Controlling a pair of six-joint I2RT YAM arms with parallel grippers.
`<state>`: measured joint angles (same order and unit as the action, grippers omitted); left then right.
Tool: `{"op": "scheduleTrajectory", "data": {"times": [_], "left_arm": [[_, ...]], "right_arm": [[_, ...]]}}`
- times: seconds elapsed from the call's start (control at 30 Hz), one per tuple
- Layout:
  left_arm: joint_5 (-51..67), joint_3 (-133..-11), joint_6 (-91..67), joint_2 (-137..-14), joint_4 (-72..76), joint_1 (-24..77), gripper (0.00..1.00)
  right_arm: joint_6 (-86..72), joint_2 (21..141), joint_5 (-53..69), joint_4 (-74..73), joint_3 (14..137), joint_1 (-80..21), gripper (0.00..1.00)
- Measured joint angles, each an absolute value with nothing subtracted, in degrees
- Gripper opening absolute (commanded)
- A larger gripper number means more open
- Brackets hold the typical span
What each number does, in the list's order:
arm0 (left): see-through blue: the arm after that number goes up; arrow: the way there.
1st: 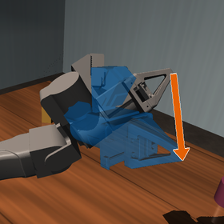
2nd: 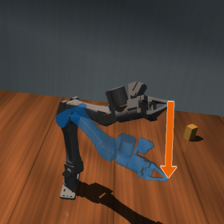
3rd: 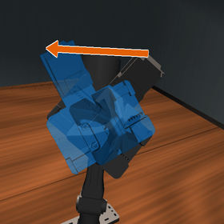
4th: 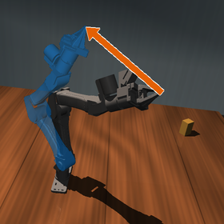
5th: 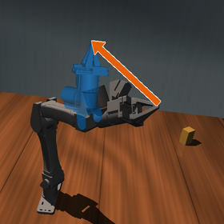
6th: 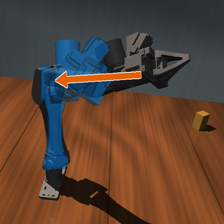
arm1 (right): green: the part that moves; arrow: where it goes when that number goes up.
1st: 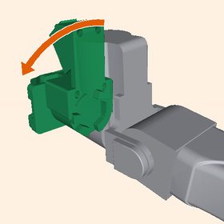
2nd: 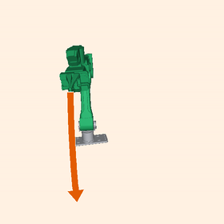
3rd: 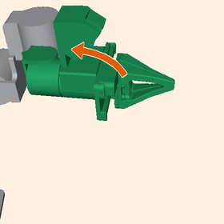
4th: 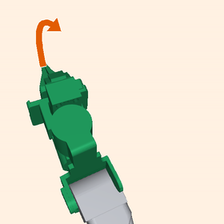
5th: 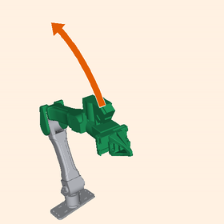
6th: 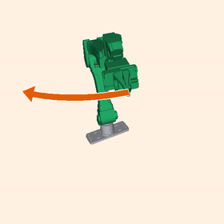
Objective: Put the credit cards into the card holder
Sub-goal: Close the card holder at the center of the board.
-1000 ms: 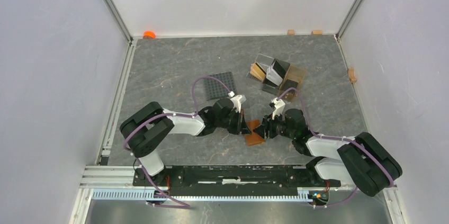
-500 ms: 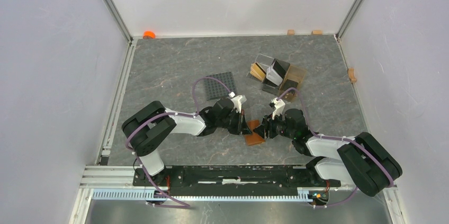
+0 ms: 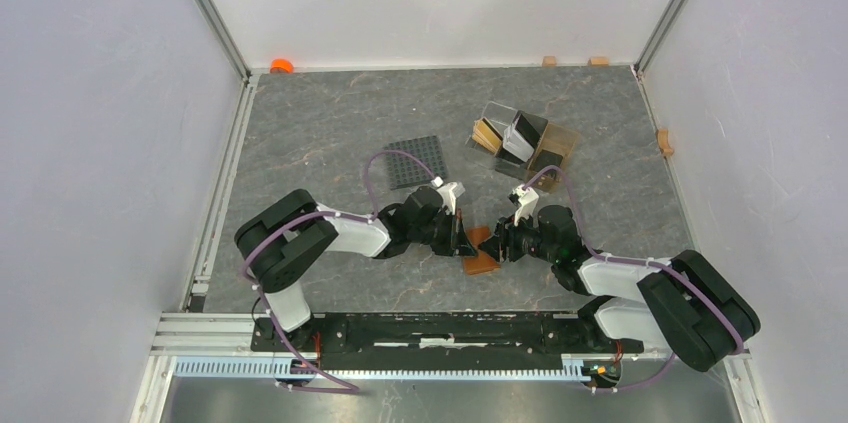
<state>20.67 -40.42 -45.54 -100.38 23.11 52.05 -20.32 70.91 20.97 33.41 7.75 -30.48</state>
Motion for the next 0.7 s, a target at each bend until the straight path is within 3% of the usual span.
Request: {"op": "scheduleTrajectory", "data": {"times": [0.7], "left_arm": [[30.41,-42.19,-54.85,-105.89,25.74,47.05,0.02]], "right_arm": [[-21.17,62.87,19.2,22.5,7.66,-30.48,0.54]]}}
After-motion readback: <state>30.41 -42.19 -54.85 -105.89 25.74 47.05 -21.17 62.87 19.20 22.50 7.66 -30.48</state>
